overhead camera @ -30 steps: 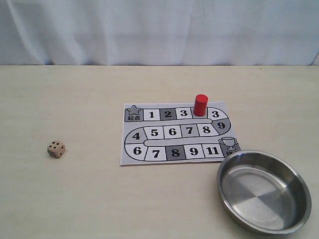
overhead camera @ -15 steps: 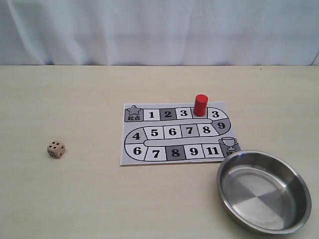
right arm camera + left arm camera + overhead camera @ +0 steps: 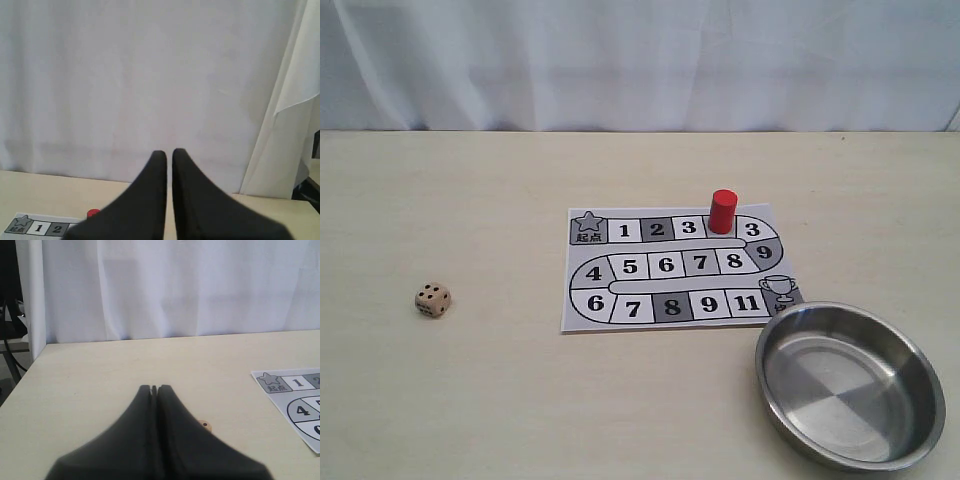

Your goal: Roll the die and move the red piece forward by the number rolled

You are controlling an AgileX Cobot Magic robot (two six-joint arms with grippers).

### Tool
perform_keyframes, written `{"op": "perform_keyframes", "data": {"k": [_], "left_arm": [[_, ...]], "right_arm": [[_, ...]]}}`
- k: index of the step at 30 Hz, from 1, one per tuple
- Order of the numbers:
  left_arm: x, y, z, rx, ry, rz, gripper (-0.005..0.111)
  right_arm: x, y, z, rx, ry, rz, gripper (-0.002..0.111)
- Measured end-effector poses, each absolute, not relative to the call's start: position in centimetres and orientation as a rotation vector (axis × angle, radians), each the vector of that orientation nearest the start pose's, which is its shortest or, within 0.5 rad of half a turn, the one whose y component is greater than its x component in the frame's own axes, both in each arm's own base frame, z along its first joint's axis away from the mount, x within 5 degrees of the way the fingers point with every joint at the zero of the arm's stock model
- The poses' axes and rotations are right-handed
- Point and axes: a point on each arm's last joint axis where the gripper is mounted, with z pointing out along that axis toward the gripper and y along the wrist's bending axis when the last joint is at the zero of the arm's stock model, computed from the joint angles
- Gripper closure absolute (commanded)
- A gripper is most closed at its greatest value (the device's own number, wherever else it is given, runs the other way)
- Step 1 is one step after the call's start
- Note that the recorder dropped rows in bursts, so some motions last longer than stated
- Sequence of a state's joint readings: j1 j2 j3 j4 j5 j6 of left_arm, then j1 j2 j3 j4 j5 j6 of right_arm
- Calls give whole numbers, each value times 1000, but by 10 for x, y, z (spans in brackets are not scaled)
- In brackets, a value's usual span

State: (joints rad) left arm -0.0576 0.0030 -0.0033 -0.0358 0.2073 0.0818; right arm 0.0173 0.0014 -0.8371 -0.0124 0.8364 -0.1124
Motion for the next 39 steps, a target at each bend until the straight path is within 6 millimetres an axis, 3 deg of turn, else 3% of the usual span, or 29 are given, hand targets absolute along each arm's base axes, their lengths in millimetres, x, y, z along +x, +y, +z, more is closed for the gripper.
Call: {"op": "perform_keyframes", "data": {"k": [5,10,27,39], "left_arm": [[56,-4,195,94,1688,-14,107],[56,-4,195,94,1688,-14,107],[56,-4,195,94,1688,-14,107],[56,-4,195,94,1688,-14,107]], "right_arm": [[-24,-1,358,-96,1485,-100,104],[13,-1,320,-99,1458,-100,104],[55,1,214,-106,1553,-87,104],[57,1,203,-34,1599,-15,104]]}}
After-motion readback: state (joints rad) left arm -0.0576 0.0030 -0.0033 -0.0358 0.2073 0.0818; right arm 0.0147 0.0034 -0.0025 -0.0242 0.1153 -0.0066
